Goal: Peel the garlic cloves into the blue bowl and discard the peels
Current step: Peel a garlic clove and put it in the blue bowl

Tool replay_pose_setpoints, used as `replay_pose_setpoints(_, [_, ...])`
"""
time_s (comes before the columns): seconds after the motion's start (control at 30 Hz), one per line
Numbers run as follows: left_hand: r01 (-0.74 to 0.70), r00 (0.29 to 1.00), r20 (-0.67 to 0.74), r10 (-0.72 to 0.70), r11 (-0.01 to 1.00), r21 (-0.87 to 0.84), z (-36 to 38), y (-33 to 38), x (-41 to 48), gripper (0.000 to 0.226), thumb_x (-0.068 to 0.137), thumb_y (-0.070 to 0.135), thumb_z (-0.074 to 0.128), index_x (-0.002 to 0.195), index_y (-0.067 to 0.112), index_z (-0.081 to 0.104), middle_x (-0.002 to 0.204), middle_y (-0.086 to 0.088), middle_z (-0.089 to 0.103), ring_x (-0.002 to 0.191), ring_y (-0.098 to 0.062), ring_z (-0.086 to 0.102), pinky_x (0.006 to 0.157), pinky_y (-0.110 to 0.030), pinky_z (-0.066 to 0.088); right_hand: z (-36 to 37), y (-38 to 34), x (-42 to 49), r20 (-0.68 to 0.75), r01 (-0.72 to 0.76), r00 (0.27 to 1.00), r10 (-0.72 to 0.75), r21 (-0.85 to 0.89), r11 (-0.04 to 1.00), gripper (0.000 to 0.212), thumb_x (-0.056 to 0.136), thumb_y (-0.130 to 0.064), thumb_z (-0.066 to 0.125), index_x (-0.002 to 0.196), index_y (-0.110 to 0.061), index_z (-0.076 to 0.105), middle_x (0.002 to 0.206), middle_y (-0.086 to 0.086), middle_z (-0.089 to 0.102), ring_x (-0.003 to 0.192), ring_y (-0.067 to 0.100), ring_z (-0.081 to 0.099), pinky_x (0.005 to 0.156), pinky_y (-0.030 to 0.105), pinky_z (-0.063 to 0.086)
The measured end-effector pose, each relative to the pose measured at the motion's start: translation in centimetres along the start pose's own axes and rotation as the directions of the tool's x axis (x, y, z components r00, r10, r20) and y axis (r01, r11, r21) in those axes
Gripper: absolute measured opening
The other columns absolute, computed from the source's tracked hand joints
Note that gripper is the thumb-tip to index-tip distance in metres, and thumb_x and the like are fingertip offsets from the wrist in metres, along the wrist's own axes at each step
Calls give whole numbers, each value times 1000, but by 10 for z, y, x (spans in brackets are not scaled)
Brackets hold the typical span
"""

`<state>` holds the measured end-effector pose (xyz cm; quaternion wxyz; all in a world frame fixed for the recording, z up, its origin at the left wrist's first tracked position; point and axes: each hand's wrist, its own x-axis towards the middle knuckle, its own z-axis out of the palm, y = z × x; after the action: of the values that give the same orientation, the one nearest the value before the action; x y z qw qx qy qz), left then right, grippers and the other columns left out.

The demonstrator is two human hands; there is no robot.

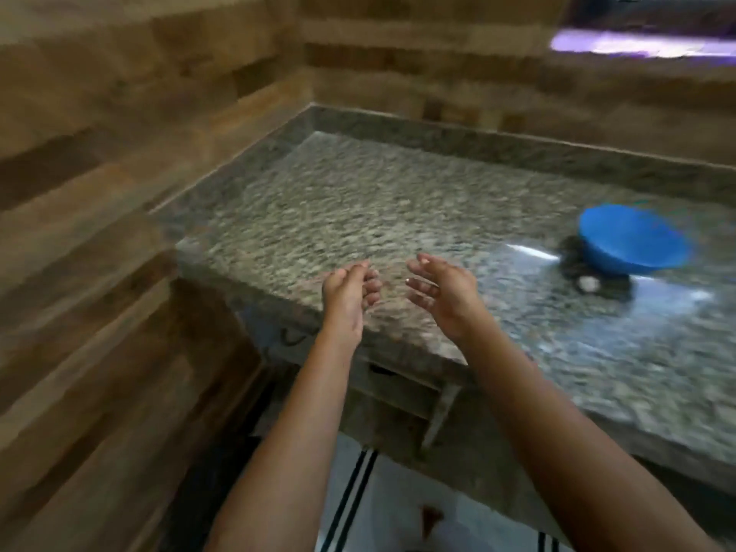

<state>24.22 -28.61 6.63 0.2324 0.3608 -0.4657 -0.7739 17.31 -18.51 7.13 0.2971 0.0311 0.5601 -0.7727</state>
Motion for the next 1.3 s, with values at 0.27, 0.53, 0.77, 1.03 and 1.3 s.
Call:
replay_pose_setpoints(0.27, [79, 910, 395, -124, 989, 128, 199, -73, -51, 14, 94, 13, 50, 81, 12, 56, 70, 0, 57, 55, -10, 53, 51, -19, 43, -191, -88, -13, -292, 191, 941, -169, 47, 980, 15, 91, -5, 53, 104, -7, 61, 82, 5, 65, 66, 17, 59, 57, 28, 49])
replay_pose_setpoints(0.53, [166, 877, 414, -245, 962, 219, 331, -155, -75, 14, 93, 10, 52, 80, 12, 56, 70, -2, 58, 45, -5, 53, 45, -17, 40, -354, -132, 24, -480, 141, 847, -226, -207, 968, 5, 88, -2, 59, 89, -6, 63, 75, 7, 60, 61, 15, 56, 54, 26, 49])
replay_pose_setpoints(0.77, [187, 900, 333, -281, 939, 288, 366, -186, -66, 12, 93, 11, 52, 82, 12, 55, 71, -1, 57, 55, -11, 50, 43, -18, 35, -414, -140, 68, -378, -29, 853, -360, -723, 691, 25, 88, -6, 61, 112, -5, 65, 107, 9, 67, 89, 19, 63, 72, 30, 53])
replay_pose_setpoints(1.03, [195, 903, 314, -293, 931, 309, 368, -196, -53, 13, 93, 11, 53, 81, 12, 56, 72, -2, 58, 57, -12, 53, 44, -18, 39, -424, -131, 89, -259, -111, 893, -367, -919, 378, 8, 89, -5, 57, 95, -7, 63, 104, 8, 55, 91, 17, 50, 82, 24, 40])
replay_pose_setpoints(1.3, [202, 895, 329, -300, 933, 299, 354, -192, -42, 6, 93, 12, 53, 90, 9, 57, 79, -5, 61, 60, -13, 55, 51, -21, 46, -394, -147, 67, -234, 109, 834, -499, -818, 565, 8, 88, -13, 62, 94, -9, 60, 88, 3, 62, 74, 10, 58, 60, 15, 48])
